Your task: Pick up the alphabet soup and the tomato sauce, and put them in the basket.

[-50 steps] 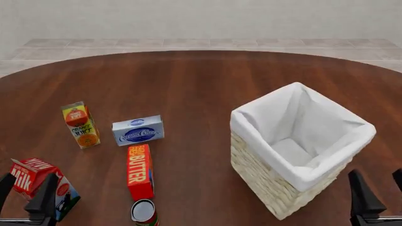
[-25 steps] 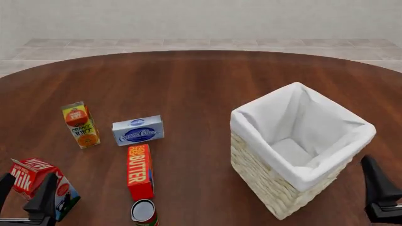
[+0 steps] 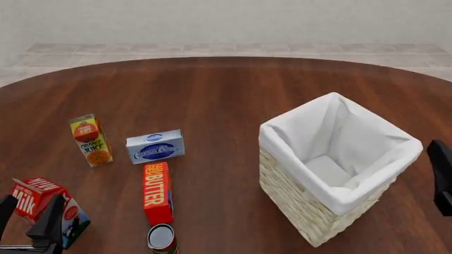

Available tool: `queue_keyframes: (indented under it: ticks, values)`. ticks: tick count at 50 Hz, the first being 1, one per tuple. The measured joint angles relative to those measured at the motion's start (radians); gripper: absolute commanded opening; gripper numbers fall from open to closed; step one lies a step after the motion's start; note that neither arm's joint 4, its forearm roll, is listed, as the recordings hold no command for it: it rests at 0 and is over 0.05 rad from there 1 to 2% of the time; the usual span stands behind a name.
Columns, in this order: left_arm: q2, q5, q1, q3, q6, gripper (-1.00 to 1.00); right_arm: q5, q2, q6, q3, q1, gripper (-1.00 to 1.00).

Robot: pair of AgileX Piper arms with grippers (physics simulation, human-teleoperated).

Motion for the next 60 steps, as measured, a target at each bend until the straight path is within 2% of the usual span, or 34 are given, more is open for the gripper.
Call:
queue_keyframes:
  ticks: [34,51,60]
  values:
    - [0.0,-0.006,0.0,0.0,-0.003,1.0,0.075,0.301,0.028,-0.315,-0.126,1.0]
    - [0.0,-0.006,-0.006,0.001,-0.016,1.0,0.088,0.465,0.071,-0.437,-0.197,1.0]
    - [0.0,-0.005,-0.009,0.001,-0.022,1.0,0.1,0.55,0.117,-0.487,-0.243,1.0]
